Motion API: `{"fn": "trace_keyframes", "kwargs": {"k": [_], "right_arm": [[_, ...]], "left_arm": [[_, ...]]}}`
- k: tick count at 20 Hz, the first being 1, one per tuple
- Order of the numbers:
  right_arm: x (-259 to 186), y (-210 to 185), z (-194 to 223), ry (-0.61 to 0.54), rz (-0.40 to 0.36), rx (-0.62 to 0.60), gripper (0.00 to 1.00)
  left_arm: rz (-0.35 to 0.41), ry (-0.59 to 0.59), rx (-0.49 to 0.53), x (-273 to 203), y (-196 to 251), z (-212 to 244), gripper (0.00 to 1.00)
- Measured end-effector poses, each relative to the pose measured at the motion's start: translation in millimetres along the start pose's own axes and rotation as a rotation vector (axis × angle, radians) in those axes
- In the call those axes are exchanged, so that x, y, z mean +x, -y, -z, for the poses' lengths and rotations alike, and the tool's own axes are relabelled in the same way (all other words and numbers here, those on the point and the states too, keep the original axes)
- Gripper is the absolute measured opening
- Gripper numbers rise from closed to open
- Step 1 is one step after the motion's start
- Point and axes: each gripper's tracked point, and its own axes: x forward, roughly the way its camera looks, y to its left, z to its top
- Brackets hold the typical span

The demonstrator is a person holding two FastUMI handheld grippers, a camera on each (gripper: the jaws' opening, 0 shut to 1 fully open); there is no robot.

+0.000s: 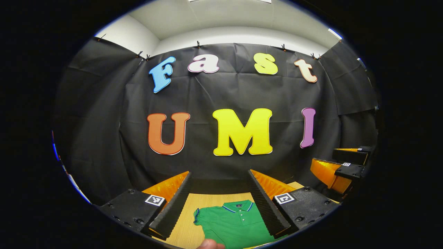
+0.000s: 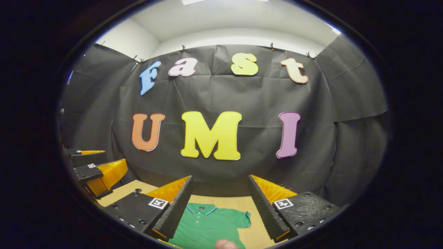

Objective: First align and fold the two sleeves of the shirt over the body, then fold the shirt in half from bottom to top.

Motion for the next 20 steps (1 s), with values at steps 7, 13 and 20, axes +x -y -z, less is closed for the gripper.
{"fn": "trace_keyframes", "kwargs": {"k": [7,13,20], "right_arm": [[30.6,25.9,49.8,-0.141,0.014,0.004,0.95],[70.1,63.5,128.5,-0.351,0.04,0.021,0.95],[119.8,93.1,224.6,-0.544,0.014,-0.035,0.95]], "left_arm": [[-0.024,-0.061,-0.015,12.8,2.9,27.3,0.99],[-0.057,-0.084,-0.007,27.0,-2.7,37.5,0.99],[-0.069,-0.142,0.0,46.4,0.9,61.5,0.99]]}}
